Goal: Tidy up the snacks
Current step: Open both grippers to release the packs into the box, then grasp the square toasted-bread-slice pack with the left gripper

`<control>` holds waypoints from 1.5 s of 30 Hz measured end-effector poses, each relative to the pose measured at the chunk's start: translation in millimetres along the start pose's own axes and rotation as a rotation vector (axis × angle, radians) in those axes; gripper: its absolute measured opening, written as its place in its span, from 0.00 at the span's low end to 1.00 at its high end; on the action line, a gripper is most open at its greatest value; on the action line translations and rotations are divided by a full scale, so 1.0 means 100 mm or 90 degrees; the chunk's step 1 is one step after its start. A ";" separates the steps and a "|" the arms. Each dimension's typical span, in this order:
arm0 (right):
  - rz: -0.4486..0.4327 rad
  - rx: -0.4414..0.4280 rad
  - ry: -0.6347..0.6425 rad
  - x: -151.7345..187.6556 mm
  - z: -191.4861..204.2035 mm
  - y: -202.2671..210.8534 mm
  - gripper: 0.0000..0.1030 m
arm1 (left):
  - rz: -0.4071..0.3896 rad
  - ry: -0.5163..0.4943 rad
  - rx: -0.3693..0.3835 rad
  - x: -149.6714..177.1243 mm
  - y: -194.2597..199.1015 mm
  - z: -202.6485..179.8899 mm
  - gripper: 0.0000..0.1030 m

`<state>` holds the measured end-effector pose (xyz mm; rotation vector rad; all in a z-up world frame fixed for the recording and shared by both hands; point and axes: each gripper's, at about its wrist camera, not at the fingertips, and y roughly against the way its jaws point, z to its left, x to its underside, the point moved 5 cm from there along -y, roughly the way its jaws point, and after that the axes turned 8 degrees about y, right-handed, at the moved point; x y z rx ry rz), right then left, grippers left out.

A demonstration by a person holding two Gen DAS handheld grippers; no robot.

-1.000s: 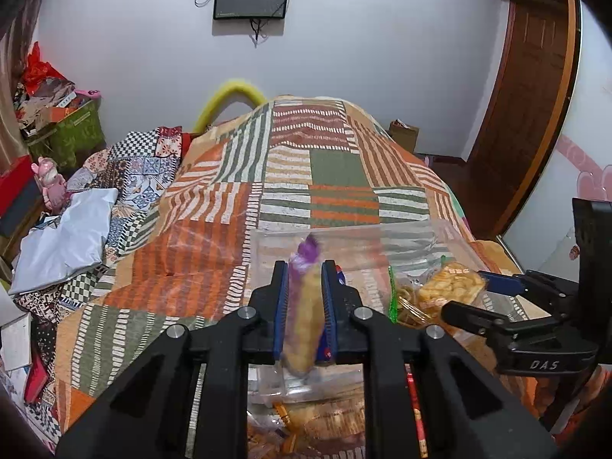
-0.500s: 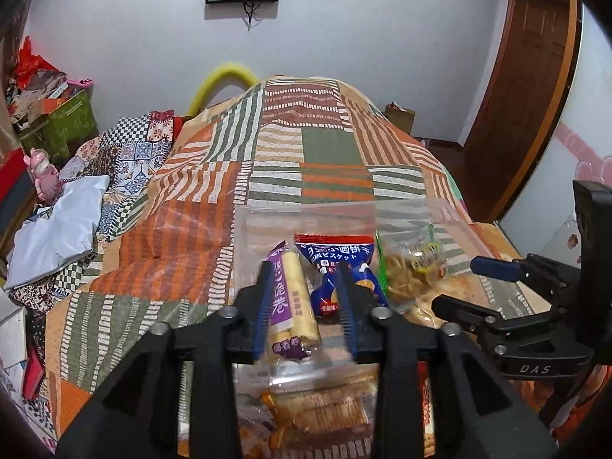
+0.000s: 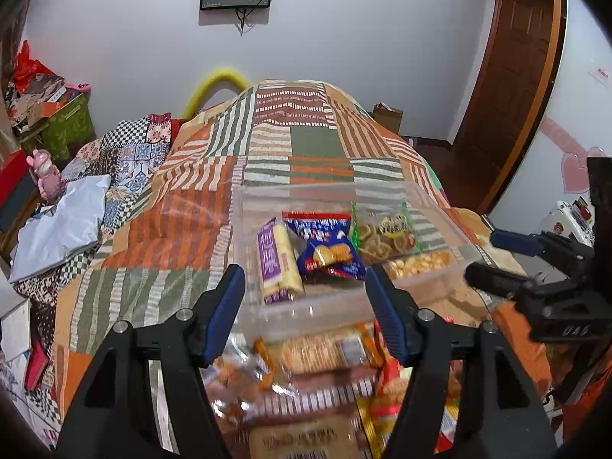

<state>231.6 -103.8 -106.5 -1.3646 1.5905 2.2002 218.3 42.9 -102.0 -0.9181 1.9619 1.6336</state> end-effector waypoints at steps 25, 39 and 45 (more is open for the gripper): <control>0.013 -0.018 -0.018 0.58 0.27 0.25 0.83 | 0.086 0.010 -0.012 0.95 0.20 0.10 0.85; 0.082 -0.038 -0.014 0.62 0.43 -0.21 0.83 | 0.140 0.007 -0.011 1.24 -0.14 0.17 0.80; 0.108 -0.048 -0.024 0.62 0.47 -0.39 0.83 | 0.123 0.013 -0.005 1.21 -0.12 0.20 0.79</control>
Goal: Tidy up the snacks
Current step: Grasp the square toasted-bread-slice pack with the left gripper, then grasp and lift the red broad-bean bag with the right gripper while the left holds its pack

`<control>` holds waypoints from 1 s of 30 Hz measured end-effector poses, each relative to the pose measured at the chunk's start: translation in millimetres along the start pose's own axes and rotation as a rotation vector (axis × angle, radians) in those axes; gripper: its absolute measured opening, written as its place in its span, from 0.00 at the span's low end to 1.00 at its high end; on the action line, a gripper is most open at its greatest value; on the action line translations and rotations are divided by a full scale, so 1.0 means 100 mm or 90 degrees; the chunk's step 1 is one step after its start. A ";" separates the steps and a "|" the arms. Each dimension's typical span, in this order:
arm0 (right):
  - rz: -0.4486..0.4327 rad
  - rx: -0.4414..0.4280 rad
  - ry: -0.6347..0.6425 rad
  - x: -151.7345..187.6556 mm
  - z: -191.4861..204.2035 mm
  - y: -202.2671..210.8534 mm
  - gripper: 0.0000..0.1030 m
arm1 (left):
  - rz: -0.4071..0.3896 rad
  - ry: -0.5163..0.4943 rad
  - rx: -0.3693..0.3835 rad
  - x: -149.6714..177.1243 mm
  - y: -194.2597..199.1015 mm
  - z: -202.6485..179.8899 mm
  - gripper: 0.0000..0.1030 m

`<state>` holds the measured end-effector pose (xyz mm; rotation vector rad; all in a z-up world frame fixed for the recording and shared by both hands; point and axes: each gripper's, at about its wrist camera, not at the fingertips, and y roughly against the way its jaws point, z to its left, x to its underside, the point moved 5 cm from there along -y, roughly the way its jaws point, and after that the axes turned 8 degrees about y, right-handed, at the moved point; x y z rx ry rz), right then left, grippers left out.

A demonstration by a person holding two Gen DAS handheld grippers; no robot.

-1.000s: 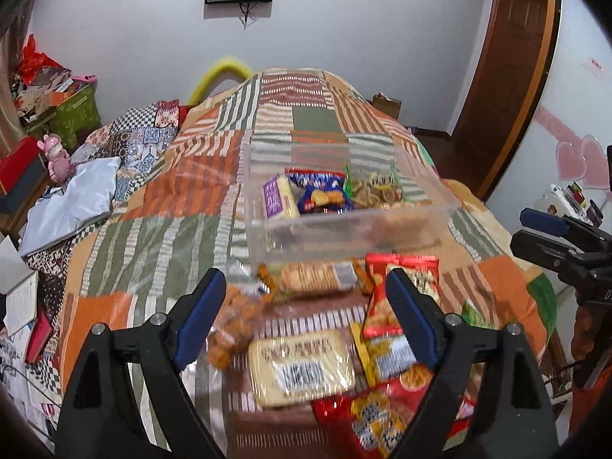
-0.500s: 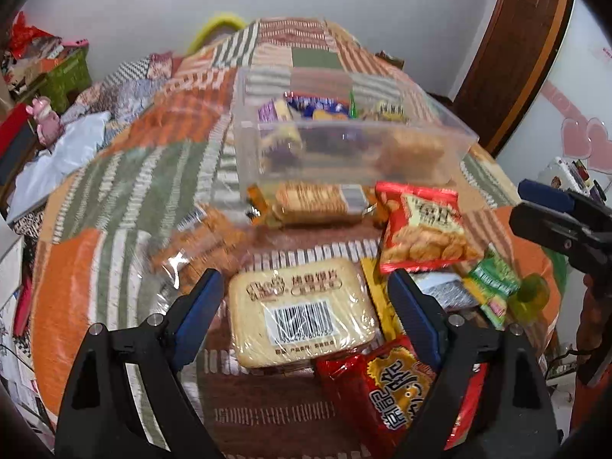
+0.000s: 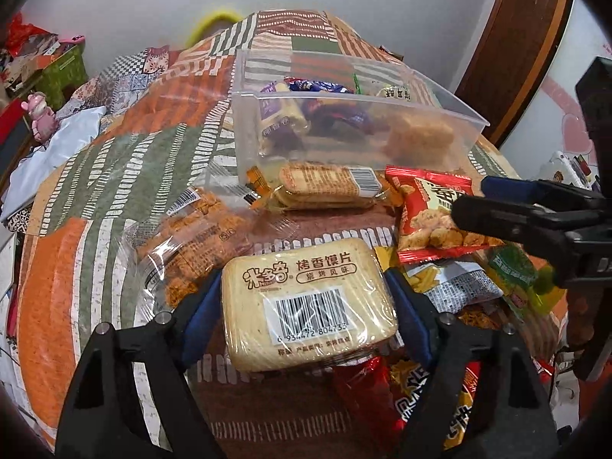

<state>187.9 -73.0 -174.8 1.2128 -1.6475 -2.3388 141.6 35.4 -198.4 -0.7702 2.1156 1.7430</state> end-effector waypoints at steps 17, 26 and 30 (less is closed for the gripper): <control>0.043 0.028 0.029 -0.04 0.02 -0.30 0.84 | -0.040 0.011 -0.010 -0.17 0.09 0.13 0.78; 0.045 0.031 0.020 0.02 -0.09 -0.24 0.85 | -0.049 0.007 -0.013 -0.18 0.12 0.10 0.78; 0.041 0.019 0.015 0.05 -0.12 -0.22 0.85 | -0.052 0.012 -0.011 -0.19 0.15 0.10 0.78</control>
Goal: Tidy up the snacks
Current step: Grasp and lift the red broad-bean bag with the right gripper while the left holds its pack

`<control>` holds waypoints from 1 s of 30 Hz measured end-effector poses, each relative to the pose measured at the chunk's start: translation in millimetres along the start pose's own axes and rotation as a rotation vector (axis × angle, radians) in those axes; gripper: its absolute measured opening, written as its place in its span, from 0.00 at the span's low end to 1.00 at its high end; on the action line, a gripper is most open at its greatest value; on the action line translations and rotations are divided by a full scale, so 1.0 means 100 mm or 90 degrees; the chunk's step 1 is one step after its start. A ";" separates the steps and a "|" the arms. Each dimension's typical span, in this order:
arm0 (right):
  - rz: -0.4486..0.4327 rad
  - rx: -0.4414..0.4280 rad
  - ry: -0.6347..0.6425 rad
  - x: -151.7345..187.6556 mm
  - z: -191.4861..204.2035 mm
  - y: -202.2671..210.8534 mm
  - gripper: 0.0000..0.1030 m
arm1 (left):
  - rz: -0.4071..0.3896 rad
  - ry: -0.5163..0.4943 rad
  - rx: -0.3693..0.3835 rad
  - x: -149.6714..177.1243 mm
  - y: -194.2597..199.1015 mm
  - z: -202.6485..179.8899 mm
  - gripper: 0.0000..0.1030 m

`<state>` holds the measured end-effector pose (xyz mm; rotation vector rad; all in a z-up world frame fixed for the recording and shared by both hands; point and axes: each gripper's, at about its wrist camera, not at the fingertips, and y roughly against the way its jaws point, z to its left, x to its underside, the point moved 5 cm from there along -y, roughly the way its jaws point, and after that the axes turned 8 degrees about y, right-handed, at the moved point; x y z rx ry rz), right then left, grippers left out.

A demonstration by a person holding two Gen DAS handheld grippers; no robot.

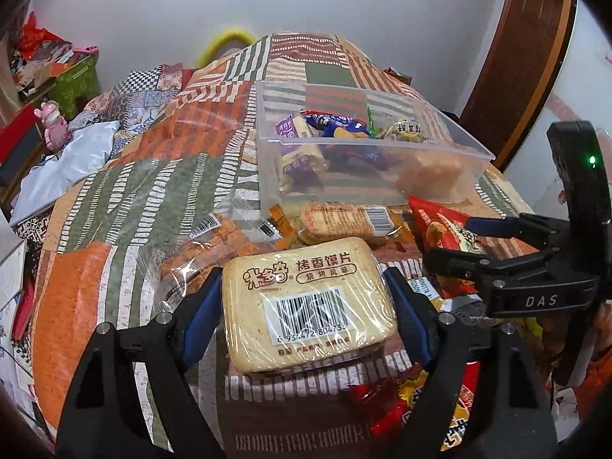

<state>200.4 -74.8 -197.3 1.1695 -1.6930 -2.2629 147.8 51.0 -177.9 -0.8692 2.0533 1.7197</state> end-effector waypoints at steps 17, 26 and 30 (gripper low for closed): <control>-0.030 0.016 0.040 0.07 -0.01 0.22 0.50 | -0.046 -0.008 0.005 -0.19 0.28 -0.17 0.78; -0.014 0.072 0.047 0.14 -0.11 0.33 0.69 | -0.050 -0.022 0.010 -0.18 0.28 -0.29 0.78; 0.003 0.047 0.024 0.19 -0.17 0.25 0.80 | -0.044 -0.018 0.014 -0.16 0.24 -0.28 0.78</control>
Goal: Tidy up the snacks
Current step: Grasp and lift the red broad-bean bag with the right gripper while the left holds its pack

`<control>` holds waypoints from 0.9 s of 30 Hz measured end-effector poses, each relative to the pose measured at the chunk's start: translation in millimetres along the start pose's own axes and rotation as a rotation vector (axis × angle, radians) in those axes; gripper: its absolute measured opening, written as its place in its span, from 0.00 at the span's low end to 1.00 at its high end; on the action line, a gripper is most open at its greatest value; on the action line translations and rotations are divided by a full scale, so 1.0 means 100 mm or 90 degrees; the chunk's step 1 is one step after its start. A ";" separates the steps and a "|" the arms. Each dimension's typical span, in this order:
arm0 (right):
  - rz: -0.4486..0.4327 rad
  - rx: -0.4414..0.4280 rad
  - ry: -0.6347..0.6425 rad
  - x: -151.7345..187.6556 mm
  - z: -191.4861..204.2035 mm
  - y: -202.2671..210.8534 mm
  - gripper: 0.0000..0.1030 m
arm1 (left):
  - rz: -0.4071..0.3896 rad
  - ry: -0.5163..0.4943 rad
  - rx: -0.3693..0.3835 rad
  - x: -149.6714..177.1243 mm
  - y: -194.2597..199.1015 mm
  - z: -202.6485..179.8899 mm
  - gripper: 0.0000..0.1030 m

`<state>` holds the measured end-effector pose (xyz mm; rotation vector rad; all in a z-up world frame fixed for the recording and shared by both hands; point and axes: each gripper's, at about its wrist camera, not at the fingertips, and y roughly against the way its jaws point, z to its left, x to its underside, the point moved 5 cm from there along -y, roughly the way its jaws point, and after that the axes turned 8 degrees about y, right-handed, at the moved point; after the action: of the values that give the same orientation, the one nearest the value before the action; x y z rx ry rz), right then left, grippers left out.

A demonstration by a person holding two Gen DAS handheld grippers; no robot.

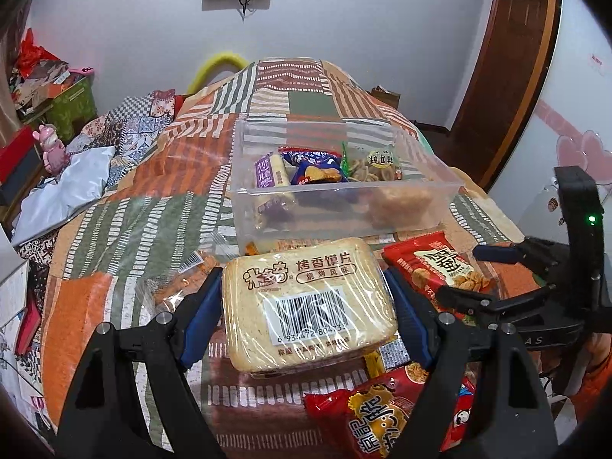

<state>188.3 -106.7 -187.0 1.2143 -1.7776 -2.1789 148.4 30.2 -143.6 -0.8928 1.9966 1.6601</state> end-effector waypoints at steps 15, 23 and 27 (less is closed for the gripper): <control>0.001 -0.058 -0.053 0.01 -0.02 -0.13 0.64 | 0.003 0.018 -0.007 -0.05 -0.07 0.09 0.78; -0.065 -0.063 -0.032 -0.11 0.01 0.29 0.64 | -0.017 0.020 -0.001 -0.23 -0.02 0.02 0.78; -0.112 -0.057 -0.029 -0.27 -0.02 0.50 0.64 | -0.027 0.025 0.004 -0.35 0.00 -0.02 0.78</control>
<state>188.4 -110.2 -130.4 1.3567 -1.6252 -2.3715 173.7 36.0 -119.6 -0.9665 1.9937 1.6236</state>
